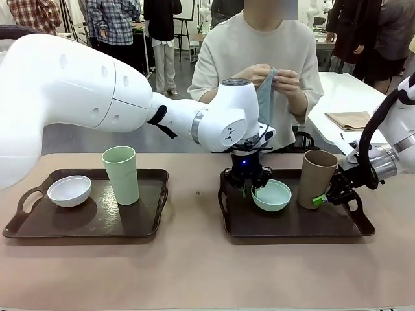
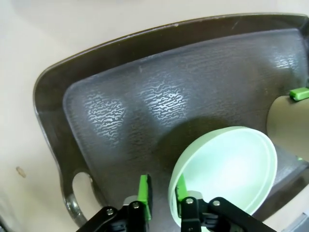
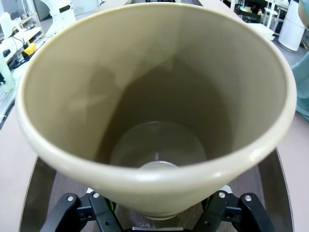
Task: Set up a tray with a mat and arrange the tableware.
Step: Pick up the Picnic Bowl and Reusable plastic cup from the Handle tray in front of the human's position and hold them in the air.
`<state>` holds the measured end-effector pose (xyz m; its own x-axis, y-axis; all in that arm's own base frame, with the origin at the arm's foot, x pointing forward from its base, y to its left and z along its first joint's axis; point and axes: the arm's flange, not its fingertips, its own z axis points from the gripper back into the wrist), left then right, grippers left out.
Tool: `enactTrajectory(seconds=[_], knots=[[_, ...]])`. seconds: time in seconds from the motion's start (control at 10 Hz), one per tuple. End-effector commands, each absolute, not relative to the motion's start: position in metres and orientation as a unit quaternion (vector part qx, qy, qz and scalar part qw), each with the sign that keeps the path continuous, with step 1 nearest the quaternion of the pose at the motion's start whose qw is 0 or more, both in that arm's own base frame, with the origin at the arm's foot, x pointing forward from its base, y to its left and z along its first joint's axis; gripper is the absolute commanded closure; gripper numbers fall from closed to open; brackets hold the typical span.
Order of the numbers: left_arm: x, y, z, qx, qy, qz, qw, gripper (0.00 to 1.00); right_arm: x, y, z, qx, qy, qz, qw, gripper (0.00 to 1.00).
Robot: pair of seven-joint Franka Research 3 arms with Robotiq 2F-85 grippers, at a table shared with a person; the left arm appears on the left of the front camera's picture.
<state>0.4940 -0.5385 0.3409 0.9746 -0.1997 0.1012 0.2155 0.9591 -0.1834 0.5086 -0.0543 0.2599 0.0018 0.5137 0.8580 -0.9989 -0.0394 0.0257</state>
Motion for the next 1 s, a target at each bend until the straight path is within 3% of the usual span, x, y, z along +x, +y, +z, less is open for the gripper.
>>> enactTrajectory(seconds=[0.0, 0.1, 0.2, 0.3, 0.5, 0.6, 0.9], knots=[[0.494, -0.542, 0.347, -0.095, -0.035, -0.088, 0.991, 1.00, 0.515, -0.055, 0.257, 0.367, -0.337, 0.615, 0.611, 0.81], [0.494, -0.541, 0.348, -0.094, -0.034, -0.086, 0.991, 1.00, 0.515, -0.056, 0.257, 0.369, -0.338, 0.612, 0.613, 1.00], [0.495, -0.540, 0.349, -0.095, -0.034, -0.083, 0.991, 1.00, 0.516, -0.057, 0.257, 0.368, -0.337, 0.611, 0.614, 0.81], [0.495, -0.539, 0.351, -0.096, -0.034, -0.081, 0.992, 1.00, 0.516, -0.056, 0.257, 0.367, -0.335, 0.611, 0.616, 1.00], [0.493, -0.533, 0.358, -0.095, -0.031, -0.074, 0.992, 1.00, 0.516, -0.058, 0.259, 0.362, -0.324, 0.601, 0.635, 1.00], [0.486, -0.526, 0.368, -0.099, -0.024, -0.076, 0.992, 1.00, 0.510, -0.057, 0.272, 0.364, -0.319, 0.597, 0.640, 0.41], [0.447, -0.506, 0.453, -0.125, -0.053, -0.080, 0.987, 1.00, 0.480, -0.056, 0.361, 0.314, -0.340, 0.624, 0.630, 0.41]])
